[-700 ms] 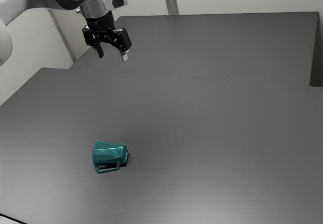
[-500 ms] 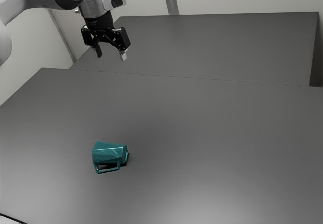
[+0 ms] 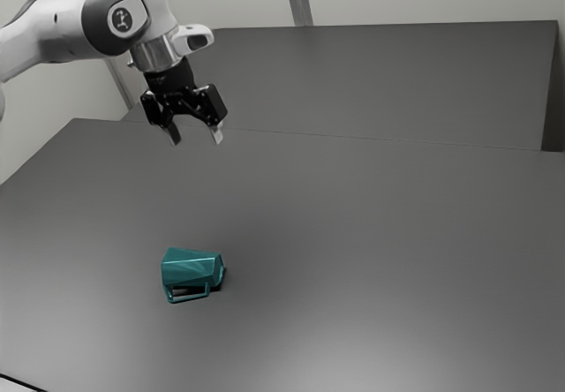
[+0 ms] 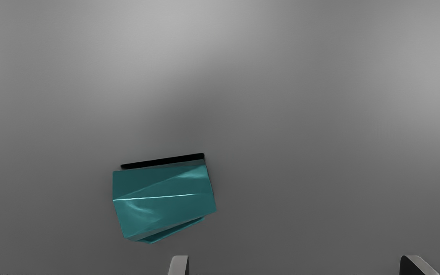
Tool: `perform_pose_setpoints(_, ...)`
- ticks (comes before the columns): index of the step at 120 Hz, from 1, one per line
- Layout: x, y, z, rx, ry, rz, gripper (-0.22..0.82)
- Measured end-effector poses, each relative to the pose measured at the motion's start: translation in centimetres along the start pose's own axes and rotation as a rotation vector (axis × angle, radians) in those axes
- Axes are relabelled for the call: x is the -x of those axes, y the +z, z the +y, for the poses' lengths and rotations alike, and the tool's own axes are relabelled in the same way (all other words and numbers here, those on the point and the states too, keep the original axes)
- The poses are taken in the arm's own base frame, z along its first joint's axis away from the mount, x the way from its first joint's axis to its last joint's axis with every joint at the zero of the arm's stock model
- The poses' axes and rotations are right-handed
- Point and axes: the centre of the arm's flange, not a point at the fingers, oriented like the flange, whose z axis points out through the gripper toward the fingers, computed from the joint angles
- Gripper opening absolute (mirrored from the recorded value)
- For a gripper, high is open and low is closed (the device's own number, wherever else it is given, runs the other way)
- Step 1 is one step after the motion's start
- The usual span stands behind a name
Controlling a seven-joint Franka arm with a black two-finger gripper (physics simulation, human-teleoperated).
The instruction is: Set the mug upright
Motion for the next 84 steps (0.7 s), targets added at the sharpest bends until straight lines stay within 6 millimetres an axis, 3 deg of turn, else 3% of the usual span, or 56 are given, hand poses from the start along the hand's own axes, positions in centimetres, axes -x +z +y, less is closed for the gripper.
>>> perform_pose_setpoints(17, 1.0, 4.0, -1.8, 0.065, -0.054, -0.064, 0.60)
perform_pose_setpoints(34, 2.6, 6.0, -6.2, 0.141, -0.115, -0.061, 0.60)
perform_pose_setpoints(47, 3.6, 7.7, -7.9, 0.207, -0.091, -0.048, 0.60)
perform_pose_setpoints(84, 6.0, 13.5, -15.9, 0.379, -0.048, -0.012, 0.60)
